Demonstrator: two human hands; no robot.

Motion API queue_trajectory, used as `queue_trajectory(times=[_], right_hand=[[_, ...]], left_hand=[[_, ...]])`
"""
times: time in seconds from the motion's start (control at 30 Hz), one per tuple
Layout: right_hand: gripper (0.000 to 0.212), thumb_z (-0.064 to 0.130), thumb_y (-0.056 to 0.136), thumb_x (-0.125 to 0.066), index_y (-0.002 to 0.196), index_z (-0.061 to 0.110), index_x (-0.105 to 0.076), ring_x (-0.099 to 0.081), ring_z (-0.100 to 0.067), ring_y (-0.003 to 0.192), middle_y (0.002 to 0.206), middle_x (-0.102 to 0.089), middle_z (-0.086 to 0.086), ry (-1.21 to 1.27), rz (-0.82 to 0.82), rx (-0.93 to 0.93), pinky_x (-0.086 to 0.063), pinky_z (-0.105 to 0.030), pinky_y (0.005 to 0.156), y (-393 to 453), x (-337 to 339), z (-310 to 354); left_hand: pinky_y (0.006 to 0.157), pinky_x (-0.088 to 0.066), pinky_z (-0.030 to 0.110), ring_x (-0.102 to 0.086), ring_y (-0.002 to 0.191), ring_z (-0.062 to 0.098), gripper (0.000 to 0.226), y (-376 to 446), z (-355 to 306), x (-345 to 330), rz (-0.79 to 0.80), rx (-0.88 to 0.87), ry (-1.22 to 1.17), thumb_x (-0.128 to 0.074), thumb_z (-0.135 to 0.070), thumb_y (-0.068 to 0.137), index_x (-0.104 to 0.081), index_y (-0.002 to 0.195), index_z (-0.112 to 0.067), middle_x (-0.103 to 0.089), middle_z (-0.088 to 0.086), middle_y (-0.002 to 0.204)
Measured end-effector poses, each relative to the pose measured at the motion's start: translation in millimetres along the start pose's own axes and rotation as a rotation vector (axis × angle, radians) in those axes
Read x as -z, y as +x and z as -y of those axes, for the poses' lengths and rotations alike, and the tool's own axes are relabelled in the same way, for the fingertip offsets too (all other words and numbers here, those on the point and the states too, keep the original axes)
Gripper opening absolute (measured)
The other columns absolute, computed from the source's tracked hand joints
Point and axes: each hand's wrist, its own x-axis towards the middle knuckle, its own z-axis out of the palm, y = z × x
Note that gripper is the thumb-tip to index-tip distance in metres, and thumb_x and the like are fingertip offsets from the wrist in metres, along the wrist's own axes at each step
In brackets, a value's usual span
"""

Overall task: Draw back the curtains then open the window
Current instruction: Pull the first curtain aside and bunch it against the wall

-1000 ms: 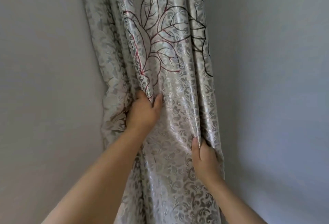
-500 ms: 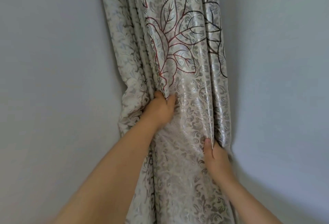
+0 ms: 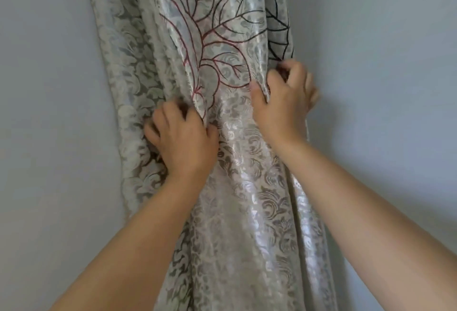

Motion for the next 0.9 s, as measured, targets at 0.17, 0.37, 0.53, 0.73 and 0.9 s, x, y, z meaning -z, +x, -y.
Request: queue_trajectory(times=[0.17, 0.37, 0.53, 0.73, 0.9], right_hand=[[0.03, 0.024, 0.091, -0.045, 0.088, -0.004, -0.053, -0.049, -0.038, 0.099, 0.113, -0.049, -0.027, 0.179, 0.091, -0.078, -0.042, -0.039, 0.083, -6.6, -9.4, 1.5], [0.033, 0.023, 0.094, -0.036, 0.085, -0.005, -0.052, -0.054, -0.041, 0.074, 0.089, -0.057, -0.028, 0.054, 0.107, 0.08, -0.039, -0.04, 0.059, 0.2, -16.9, -9.2], [0.01, 0.0, 0.076, -0.056, 0.068, -0.004, -0.055, -0.055, -0.036, 0.063, 0.068, -0.06, -0.025, -0.321, 0.05, 0.189, -0.034, -0.038, 0.064, 16.4, -21.7, -54.5], [0.007, -0.001, 0.064, -0.056, 0.06, 0.003, -0.052, -0.055, -0.033, 0.074, 0.071, -0.058, -0.019, -0.505, -0.068, 0.216, -0.021, -0.039, 0.069, 22.5, -35.5, -100.4], [0.006, -0.001, 0.066, -0.052, 0.063, 0.003, -0.051, -0.048, -0.032, 0.087, 0.079, -0.058, -0.02, -0.464, -0.095, 0.21, -0.028, -0.042, 0.083, 18.9, -37.8, -102.4]], left_hand=[[0.105, -0.022, 0.057, -0.029, 0.125, 0.047, 0.034, 2.7, 9.9, 3.1, -0.032, 0.02, -0.112, -0.055, -0.029, 0.084, -0.057, 0.104, -0.001, -0.037, 0.033, 0.131], [0.099, -0.035, 0.04, -0.043, 0.114, 0.038, 0.04, 16.1, -2.6, -15.1, 0.113, 0.047, -0.344, -0.036, -0.025, 0.093, -0.045, 0.122, 0.001, -0.046, 0.027, 0.125], [0.108, -0.017, 0.031, -0.032, 0.122, 0.034, 0.05, 36.2, -20.7, -67.1, 0.481, -0.036, -0.257, -0.025, -0.03, 0.096, -0.048, 0.116, 0.009, -0.031, 0.028, 0.136], [0.108, -0.022, 0.048, -0.015, 0.127, 0.045, 0.048, 53.9, -42.9, -116.5, 0.579, -0.132, -0.001, -0.027, -0.026, 0.095, -0.043, 0.114, 0.016, -0.033, 0.043, 0.126], [0.113, -0.013, 0.038, -0.015, 0.131, 0.04, 0.046, 53.0, -37.9, -109.5, 0.609, -0.148, -0.123, -0.032, -0.024, 0.095, -0.046, 0.114, 0.015, -0.025, 0.042, 0.133]])
